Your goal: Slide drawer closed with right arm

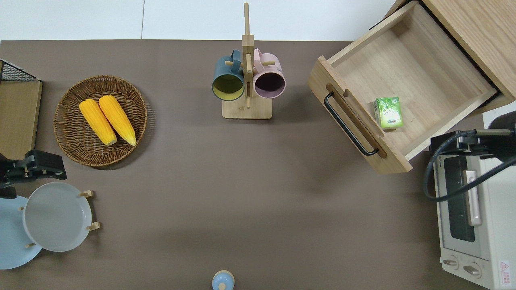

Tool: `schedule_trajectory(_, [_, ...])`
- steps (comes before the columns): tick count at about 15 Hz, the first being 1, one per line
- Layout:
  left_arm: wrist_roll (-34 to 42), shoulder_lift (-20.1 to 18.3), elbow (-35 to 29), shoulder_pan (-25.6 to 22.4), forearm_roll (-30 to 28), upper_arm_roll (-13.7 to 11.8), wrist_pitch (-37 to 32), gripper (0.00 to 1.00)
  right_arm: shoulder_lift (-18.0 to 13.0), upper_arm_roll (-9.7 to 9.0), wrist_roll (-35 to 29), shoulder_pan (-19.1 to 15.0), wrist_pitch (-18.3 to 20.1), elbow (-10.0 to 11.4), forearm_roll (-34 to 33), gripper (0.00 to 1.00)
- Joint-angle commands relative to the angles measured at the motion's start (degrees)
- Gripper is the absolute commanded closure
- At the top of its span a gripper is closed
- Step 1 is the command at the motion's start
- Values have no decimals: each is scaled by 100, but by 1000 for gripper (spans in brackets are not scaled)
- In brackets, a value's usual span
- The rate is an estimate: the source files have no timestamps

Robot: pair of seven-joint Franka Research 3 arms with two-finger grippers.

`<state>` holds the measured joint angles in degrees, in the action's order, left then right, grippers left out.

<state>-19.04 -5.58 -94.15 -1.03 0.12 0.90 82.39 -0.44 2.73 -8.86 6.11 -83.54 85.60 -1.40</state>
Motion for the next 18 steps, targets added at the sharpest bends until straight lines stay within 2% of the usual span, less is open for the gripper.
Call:
schedule_trajectory(1, [58,-49,2,24,-21,-29,-12,7,-106,-35,69,12,-110,133,-97,23])
schedule_trajectory(2, [58,-49,2,24,-21,-29,-12,7,-106,-35,69,13,-110,133,-97,48])
schedule_trajectory(3, [58,-49,2,24,-21,-29,-12,7,-106,-35,60,13,-110,133,-97,129])
schedule_trajectory(5, [58,-49,2,24,-21,-29,-12,7,-106,-35,33,13,-84,133,-88,453])
schedule_trajectory(6, [58,-49,2,24,-21,-29,-12,7,-106,-35,33,13,-84,133,-88,581])
schedule_trajectory(8, [58,-49,2,24,-21,-29,-12,7,-106,-35,25,13,-66,133,-88,836])
schedule_trajectory(9, [58,-49,2,24,-21,-29,-12,7,-106,-44,-1,13,-57,133,-88,897])
schedule_trajectory(12, [58,-49,2,24,-21,-29,-12,7,-97,-62,-309,13,-48,133,-71,969])
schedule_trajectory(14, [58,-49,2,24,-21,-29,-12,7,-97,-62,-492,13,-57,133,-1,971])
schedule_trajectory(18, [58,-49,2,24,-21,-29,-12,7,-71,-211,-1817,83,-92,133,52,978])
